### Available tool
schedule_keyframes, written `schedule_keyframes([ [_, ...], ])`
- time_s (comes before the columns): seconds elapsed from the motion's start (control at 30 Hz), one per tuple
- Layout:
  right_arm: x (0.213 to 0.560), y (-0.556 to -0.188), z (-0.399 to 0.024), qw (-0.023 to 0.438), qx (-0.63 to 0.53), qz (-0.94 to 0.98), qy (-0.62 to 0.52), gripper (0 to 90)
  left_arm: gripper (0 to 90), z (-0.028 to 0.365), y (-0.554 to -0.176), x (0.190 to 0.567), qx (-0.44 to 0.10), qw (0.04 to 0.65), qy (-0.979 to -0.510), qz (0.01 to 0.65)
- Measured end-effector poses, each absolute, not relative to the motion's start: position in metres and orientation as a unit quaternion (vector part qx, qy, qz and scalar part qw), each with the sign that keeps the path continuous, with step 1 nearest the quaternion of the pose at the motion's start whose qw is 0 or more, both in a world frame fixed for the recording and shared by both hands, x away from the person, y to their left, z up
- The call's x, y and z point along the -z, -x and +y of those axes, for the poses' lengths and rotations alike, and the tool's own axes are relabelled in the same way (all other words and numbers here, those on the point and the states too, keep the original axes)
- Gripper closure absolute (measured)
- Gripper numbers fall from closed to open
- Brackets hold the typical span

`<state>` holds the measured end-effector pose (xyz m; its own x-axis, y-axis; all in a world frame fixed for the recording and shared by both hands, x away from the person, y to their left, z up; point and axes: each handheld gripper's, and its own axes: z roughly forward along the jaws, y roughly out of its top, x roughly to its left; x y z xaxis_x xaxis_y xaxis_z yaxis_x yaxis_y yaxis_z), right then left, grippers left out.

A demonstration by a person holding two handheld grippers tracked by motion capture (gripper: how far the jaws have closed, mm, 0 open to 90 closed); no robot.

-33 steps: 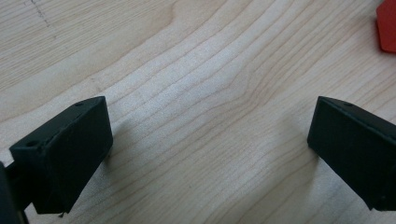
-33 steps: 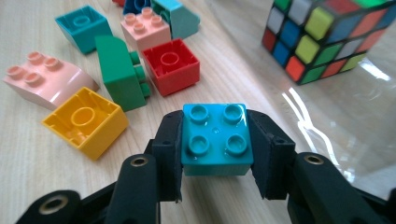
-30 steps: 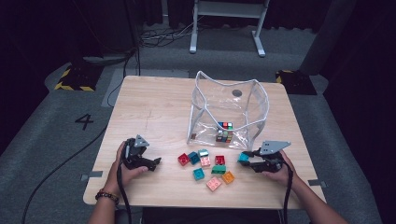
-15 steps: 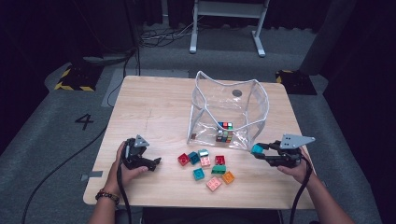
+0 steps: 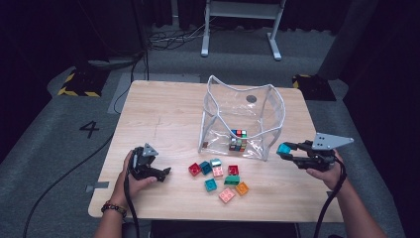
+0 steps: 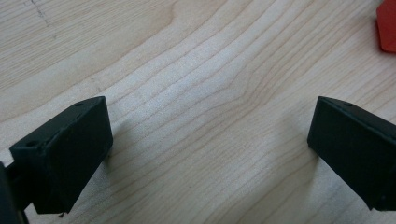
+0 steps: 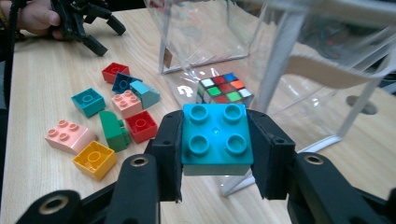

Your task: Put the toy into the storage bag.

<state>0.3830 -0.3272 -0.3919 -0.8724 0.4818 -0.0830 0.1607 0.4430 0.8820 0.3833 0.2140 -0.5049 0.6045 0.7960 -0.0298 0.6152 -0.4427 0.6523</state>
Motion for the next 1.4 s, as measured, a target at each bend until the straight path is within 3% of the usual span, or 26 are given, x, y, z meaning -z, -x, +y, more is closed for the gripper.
schedule_keyframes([
  [0.77, 0.325, -0.394, -0.343, 0.209, -0.508, 0.811, -0.201, 59.4, 0.3, 0.214, -0.383, 0.505, -0.141, 0.318, -0.837, 0.422],
  [1.4, 0.281, -0.420, -0.314, 0.231, -0.504, 0.809, -0.192, 59.5, 0.3, 0.214, -0.383, 0.505, -0.141, 0.319, -0.837, 0.421],
])
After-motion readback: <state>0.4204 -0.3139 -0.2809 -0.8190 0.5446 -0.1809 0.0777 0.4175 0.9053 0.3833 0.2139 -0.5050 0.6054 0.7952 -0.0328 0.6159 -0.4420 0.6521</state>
